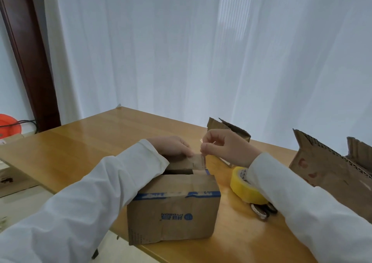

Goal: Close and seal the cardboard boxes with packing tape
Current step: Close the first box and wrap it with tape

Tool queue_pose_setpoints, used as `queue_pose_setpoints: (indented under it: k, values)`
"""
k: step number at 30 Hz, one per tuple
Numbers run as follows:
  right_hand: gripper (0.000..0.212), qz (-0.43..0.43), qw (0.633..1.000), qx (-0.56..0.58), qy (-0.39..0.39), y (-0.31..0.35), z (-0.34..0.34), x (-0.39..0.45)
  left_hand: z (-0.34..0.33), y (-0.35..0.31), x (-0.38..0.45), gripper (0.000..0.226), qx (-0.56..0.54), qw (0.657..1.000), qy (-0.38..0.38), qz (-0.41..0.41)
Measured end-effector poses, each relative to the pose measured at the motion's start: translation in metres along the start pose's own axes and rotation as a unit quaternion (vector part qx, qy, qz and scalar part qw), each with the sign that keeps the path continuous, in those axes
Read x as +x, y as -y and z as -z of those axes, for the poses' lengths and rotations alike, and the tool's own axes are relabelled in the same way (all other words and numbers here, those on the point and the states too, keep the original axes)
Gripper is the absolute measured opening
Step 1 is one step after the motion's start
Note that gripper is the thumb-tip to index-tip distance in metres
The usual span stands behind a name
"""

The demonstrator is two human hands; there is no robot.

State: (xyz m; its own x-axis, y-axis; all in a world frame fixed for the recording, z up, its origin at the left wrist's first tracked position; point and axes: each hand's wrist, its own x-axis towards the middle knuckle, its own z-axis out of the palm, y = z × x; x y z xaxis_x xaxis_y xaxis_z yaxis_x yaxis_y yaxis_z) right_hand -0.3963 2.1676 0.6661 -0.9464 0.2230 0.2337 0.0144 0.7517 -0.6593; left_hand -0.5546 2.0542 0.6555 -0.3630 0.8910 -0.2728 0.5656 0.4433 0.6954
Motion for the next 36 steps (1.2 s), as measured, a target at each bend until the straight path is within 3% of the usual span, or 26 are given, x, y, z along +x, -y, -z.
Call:
queue_pose_setpoints:
  k: [5, 8, 11, 16, 19, 23, 36]
  values:
    - [0.008, 0.039, 0.98, -0.185, 0.061, 0.018, 0.01, 0.013, 0.003, 0.0, 0.0, 0.026, 0.001, 1.0, -0.018, 0.019]
    - [0.013, 0.044, 0.967, -0.234, 0.087, 0.022, 0.007, 0.019, 0.003, -0.003, 0.001, 0.028, 0.021, 0.998, -0.039, 0.038]
    - [0.015, 0.043, 0.97, -0.217, 0.104, 0.028, 0.008, 0.021, 0.002, -0.007, 0.002, 0.033, 0.042, 0.995, -0.072, 0.05]
    - [0.009, 0.03, 0.983, -0.109, 0.143, 0.032, 0.01, 0.02, 0.0, -0.002, 0.005, 0.042, -0.037, 0.995, -0.071, 0.052]
    - [0.007, 0.017, 0.985, -0.076, 0.153, 0.028, 0.007, 0.021, 0.002, -0.001, 0.006, 0.041, -0.029, 0.995, -0.078, 0.046]
    - [0.009, 0.014, 0.986, -0.096, 0.138, 0.018, 0.001, 0.021, 0.004, -0.002, 0.006, 0.036, 0.014, 0.997, -0.074, 0.033]
    - [0.03, 0.044, 0.981, -0.18, 0.064, 0.001, -0.004, 0.019, 0.004, -0.001, 0.006, 0.058, -0.05, 0.996, -0.071, 0.025]
